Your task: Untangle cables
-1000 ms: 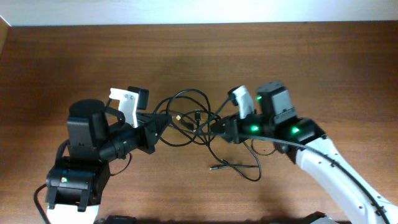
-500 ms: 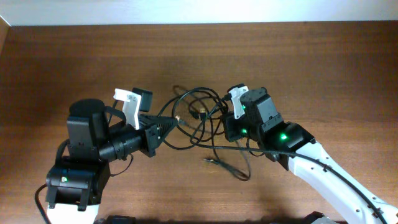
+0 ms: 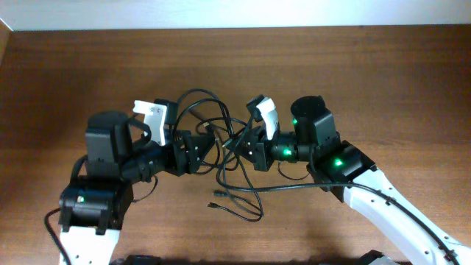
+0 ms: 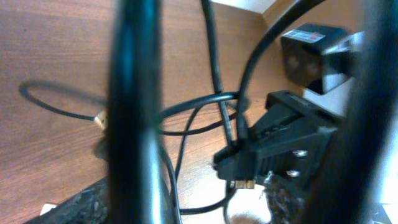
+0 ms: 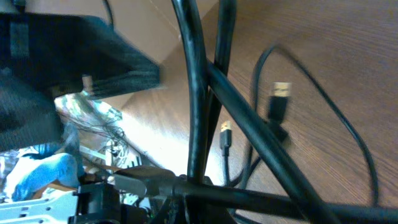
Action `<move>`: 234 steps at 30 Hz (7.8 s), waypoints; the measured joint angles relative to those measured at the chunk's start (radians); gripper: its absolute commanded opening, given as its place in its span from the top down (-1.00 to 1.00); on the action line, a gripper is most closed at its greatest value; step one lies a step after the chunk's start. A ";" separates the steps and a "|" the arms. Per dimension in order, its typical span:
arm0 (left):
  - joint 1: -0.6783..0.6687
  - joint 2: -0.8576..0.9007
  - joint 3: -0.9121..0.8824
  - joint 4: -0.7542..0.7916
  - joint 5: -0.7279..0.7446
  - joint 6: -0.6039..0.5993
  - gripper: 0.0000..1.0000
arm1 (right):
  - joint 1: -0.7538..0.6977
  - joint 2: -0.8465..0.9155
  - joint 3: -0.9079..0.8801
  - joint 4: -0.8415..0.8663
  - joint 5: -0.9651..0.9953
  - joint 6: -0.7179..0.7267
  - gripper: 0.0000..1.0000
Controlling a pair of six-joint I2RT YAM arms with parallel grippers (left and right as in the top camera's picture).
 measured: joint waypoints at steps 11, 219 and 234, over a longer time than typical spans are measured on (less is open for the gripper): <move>0.002 0.160 0.000 -0.011 -0.033 0.004 0.92 | -0.034 0.000 0.002 0.059 -0.086 0.044 0.92; 0.492 0.465 0.937 -0.620 -0.349 -0.007 -0.99 | -0.571 0.355 0.023 -0.480 0.689 -0.003 -0.97; 0.127 0.096 0.031 -0.422 -0.246 -0.025 -0.99 | -0.571 0.356 0.023 -0.478 0.689 -0.003 -0.97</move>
